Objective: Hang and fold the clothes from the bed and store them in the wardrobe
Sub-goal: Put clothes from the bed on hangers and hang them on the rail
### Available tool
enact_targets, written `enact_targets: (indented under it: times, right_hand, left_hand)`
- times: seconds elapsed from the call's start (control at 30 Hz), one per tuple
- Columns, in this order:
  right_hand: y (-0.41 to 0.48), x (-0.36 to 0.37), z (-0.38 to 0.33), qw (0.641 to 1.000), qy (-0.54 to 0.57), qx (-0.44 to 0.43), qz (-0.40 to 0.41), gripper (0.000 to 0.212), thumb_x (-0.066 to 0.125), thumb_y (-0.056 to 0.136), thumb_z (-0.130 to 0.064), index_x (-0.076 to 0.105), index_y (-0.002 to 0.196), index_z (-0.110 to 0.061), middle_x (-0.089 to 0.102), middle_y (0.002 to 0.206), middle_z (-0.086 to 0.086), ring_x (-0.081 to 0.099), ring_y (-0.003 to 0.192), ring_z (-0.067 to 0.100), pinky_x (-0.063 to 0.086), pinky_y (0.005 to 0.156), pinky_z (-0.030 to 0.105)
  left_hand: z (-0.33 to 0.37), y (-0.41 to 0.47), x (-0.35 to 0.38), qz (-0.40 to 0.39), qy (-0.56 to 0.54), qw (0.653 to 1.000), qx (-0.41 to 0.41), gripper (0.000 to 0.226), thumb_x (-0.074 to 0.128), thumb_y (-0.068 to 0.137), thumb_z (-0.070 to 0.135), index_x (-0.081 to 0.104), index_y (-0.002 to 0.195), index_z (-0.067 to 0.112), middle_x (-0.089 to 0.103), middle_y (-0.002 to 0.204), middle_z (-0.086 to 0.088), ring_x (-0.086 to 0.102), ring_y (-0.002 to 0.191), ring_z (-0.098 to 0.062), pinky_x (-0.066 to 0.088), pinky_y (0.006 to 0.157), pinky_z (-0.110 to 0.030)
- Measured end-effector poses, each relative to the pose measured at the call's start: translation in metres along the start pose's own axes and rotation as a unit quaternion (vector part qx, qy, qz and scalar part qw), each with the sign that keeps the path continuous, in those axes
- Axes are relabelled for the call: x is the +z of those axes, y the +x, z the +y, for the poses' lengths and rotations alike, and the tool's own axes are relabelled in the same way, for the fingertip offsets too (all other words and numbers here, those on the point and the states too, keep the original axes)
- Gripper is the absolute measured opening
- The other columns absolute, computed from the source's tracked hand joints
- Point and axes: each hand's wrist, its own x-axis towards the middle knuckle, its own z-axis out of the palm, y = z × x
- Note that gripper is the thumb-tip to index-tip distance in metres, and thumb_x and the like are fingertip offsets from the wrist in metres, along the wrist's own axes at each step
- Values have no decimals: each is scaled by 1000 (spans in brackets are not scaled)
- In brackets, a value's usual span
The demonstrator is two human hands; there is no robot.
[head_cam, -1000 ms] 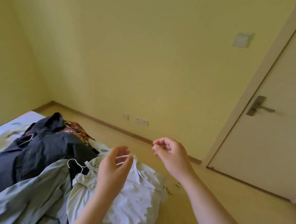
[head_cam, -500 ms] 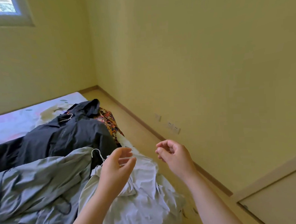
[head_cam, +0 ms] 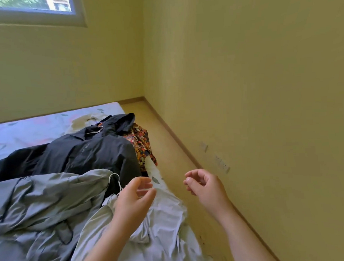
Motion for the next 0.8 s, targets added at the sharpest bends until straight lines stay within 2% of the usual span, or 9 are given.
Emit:
enact_targets:
  times: [0.2,0.33,0.53,0.63,0.8]
  right_hand:
    - [49,-92,36,998,-10,-4,-69,8,62,92,-16,67,91,-22,72,91,7,67,90,28,57,83,42]
    - [81,-135,47,993,-11,-10,-113,8,62,92,-17,67,92,-23,72,91,5,68,90,26,58,84,40]
    - [110,-139,49,982,-14,-28,-184,7,63,92,-18,67,92,-24,72,91,1,68,89,21,58,82,36]
    - [118,-133,46,980,-20,-35,-195,9,62,91,-16,67,92,-23,72,90,1,68,88,20,58,80,34]
    - [131,-124,44,972,-38,-45,-227,8,62,92,-17,67,93,-23,72,91,1,68,89,19,57,81,34]
  left_hand:
    - [28,-1,100,55,-21,997,-42,20,68,88,15,64,107,21,68,96,7,65,89,-5,50,70,-15]
    - [48,-4,143,92,-24,994,-63,21,68,88,14,64,108,21,68,97,7,65,89,-6,54,72,-20]
    - [53,-6,156,163,-12,982,-90,19,68,88,14,62,102,25,68,94,6,66,86,-6,51,66,-16]
    - [49,-4,154,184,-23,978,-97,18,68,87,12,62,98,26,69,93,4,66,86,-7,50,62,-12]
    - [35,0,155,204,-30,971,-125,18,68,87,14,64,103,22,69,93,2,66,86,-7,50,65,-14]
